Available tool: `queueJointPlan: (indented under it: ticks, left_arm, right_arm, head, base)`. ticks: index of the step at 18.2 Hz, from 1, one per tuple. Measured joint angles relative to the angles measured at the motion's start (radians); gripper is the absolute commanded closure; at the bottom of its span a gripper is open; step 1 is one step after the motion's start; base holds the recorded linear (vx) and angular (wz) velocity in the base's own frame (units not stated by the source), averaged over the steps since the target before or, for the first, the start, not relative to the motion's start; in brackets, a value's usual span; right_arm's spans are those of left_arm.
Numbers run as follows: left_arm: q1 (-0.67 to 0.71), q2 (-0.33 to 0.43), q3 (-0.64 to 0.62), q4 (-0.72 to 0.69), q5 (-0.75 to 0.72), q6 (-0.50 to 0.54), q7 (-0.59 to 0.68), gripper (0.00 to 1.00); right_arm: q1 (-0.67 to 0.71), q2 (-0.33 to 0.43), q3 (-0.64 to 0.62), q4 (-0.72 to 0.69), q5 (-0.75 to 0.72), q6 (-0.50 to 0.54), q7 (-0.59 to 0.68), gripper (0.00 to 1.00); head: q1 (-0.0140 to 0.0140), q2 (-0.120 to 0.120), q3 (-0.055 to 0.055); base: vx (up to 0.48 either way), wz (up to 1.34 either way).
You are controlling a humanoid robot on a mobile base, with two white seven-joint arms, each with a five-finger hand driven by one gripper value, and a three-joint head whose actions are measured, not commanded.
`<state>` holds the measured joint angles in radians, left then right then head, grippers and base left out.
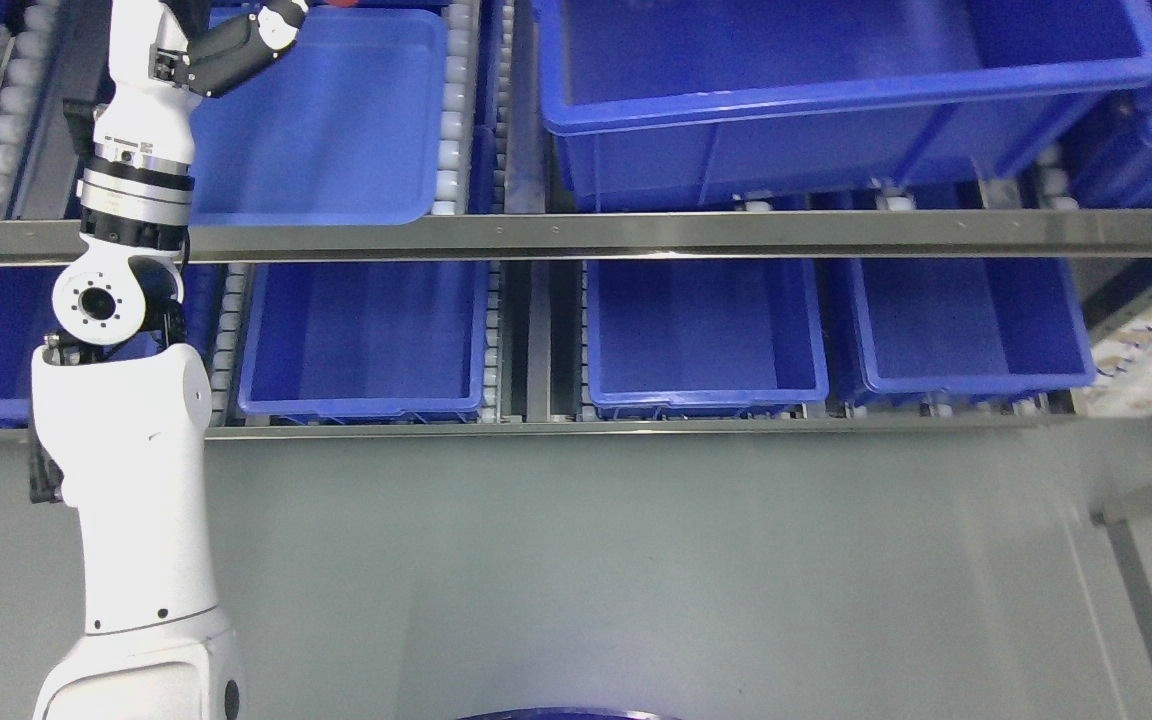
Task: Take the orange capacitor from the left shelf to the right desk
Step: 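Turn toward the steel table carrying the capacitor in the left hand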
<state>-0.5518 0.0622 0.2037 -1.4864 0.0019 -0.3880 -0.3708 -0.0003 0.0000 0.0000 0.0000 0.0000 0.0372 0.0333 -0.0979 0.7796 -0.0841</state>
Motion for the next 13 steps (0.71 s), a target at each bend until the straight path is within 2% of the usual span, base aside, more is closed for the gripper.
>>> queueJointPlan:
  ticks: [9,13]
  left_arm:
    - [0.027,-0.031,-0.104,-0.090,0.056,0.001,-0.119,0.99]
    - [0.078,-0.042,-0.179,-0.115,0.064,0.003,-0.161,0.99]
  right_arm:
    - [0.001,0.000,0.000,0.000,0.000,0.000,-0.003,0.00]
    - [0.001,0.000,0.000,0.000,0.000,0.000,0.000,0.00]
  head:
    - [0.0000,0.000,0.000]
    - [0.0000,0.000,0.000]
  base:
    - [-0.163,-1.05]
    - [-0.012,-1.22]
